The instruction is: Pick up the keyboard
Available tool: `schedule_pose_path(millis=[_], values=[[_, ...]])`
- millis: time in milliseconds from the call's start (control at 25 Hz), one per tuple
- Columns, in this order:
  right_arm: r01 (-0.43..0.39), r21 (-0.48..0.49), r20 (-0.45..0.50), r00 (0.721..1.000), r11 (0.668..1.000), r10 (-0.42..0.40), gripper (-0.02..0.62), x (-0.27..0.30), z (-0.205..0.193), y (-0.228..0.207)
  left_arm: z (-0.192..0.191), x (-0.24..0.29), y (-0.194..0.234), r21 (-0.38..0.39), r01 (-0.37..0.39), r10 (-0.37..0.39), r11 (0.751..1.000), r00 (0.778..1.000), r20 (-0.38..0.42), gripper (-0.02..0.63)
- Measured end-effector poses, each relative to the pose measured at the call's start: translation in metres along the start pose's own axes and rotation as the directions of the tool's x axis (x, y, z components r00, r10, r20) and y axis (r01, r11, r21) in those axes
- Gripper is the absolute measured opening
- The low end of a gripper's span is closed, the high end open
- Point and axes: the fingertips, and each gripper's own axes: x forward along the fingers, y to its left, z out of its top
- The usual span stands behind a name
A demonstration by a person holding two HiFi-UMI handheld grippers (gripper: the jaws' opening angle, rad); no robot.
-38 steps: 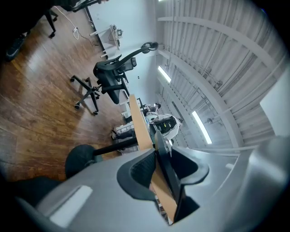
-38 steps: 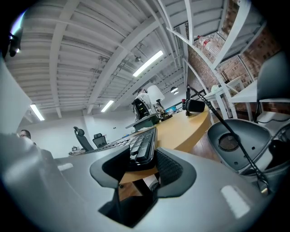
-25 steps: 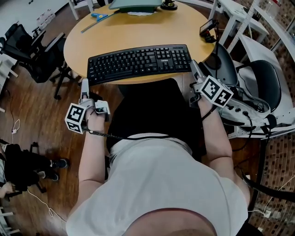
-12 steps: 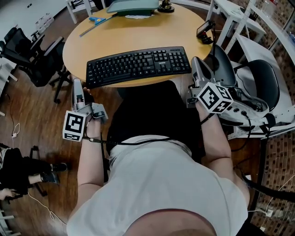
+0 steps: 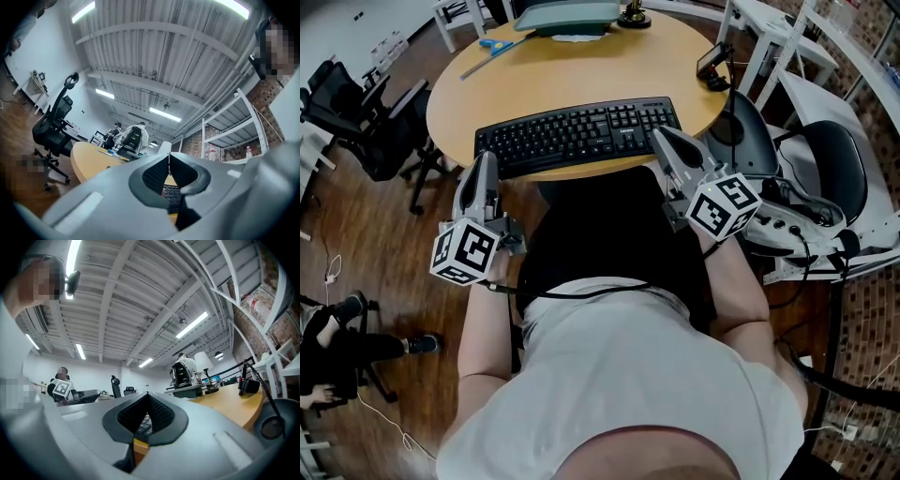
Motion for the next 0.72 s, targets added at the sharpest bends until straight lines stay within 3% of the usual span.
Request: schedule_pose_path(millis=[720], values=[[0.005, 0.040, -0.012, 1.000, 0.999, -0.004, 0.000, 0.0030, -0.0076, -0.0045, -0.0036, 0.0005, -0.0027, 0.056, 0.000, 0.001, 0.998, 1.000, -0.016, 0.122]])
